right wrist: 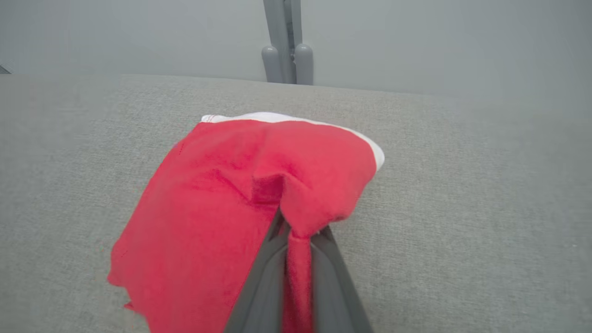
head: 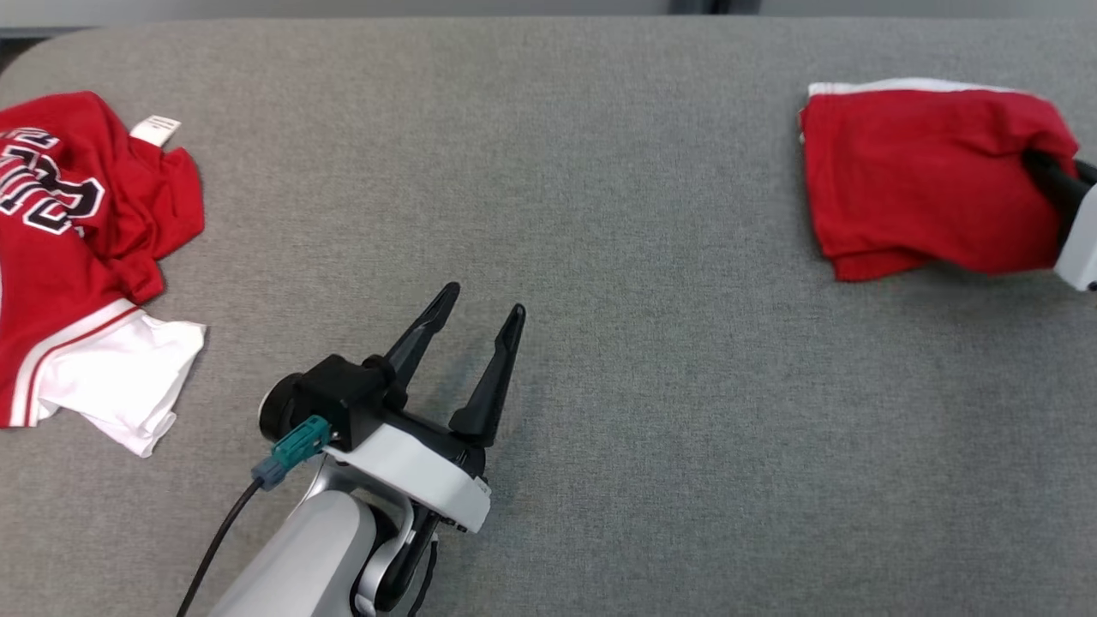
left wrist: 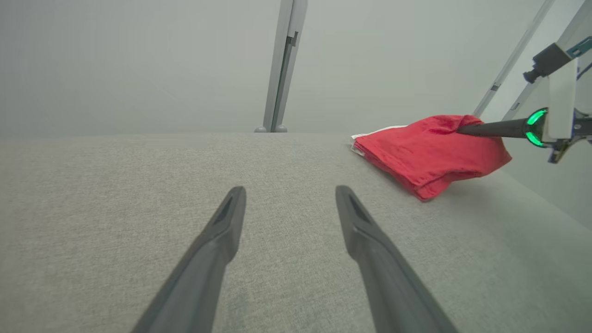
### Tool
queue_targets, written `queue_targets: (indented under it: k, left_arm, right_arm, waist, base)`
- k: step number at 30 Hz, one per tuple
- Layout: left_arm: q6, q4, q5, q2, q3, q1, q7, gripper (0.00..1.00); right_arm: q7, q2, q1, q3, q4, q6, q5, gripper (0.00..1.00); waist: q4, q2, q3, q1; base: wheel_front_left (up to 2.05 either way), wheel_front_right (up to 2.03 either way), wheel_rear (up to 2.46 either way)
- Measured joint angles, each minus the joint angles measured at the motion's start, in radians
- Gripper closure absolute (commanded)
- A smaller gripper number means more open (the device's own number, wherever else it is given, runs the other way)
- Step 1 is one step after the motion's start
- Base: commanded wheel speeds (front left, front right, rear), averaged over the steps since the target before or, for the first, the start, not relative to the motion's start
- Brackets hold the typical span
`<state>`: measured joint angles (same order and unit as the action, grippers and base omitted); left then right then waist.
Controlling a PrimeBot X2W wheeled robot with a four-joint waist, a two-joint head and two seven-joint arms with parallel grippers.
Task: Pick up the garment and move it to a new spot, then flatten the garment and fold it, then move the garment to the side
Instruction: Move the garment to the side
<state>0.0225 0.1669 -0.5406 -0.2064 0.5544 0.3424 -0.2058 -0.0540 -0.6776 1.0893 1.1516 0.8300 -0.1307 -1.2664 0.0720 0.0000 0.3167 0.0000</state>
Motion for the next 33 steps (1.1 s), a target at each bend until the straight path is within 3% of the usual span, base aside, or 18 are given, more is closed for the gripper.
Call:
queue_targets:
  k: [14,33]
  left_arm:
    - [0.002,-0.029,0.038,0.014,0.032,0.080,0.016,0.00]
    - [0.002,-0.018,0.040,0.024,0.047,0.112,0.007,0.00]
  right_arm:
    - [-0.012,-0.115,0.158,0.048,0.053,0.000,0.050,1.00]
    - [-0.003,-0.175,0.240,0.094,0.136,0.000,0.137,1.00]
  waist:
    - [-0.058,0.0000,0.151,0.0000]
    - [-0.028,0.0000,0.198,0.0001]
  base:
    - [0.00,0.00,0.00]
    - [0.00,0.00,0.00]
